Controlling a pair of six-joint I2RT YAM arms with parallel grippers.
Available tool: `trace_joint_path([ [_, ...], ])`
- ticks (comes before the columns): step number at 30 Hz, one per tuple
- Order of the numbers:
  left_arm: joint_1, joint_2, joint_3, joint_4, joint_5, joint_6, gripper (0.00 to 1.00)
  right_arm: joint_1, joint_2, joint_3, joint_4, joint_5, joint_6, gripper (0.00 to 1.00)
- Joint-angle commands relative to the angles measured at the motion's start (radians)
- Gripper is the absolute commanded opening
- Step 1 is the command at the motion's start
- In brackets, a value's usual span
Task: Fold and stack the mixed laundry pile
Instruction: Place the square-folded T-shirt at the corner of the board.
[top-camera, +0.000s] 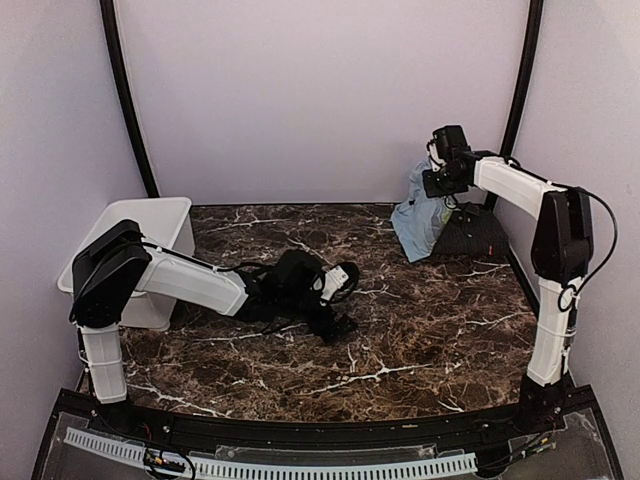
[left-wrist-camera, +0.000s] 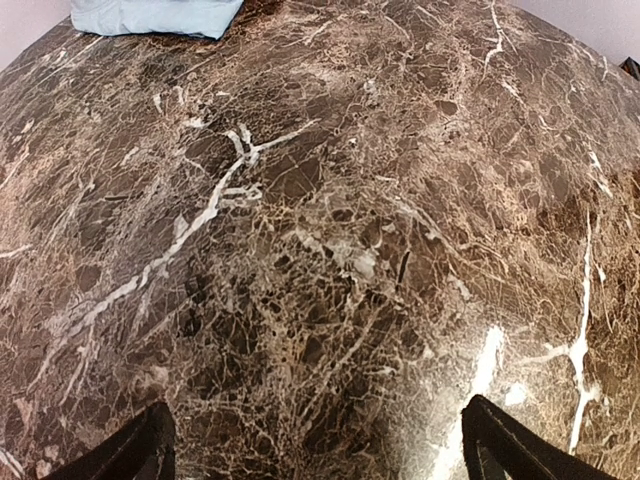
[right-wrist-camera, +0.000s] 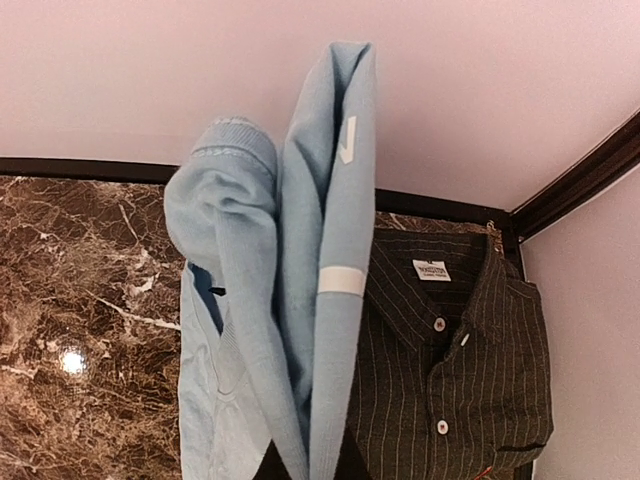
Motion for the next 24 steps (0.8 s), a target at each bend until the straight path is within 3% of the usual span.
trace_joint_path([
  [1, 0.007, -0.053, -0.015, 0.022, 0.001, -0.004, 0.99, -0.015, -0.062, 0.047, 0.016, 0.032, -0.013, 0.0],
  [24, 0.014, -0.019, 0.013, -0.011, 0.008, -0.001, 0.99, -0.224, -0.046, -0.068, 0.166, -0.107, 0.008, 0.0],
])
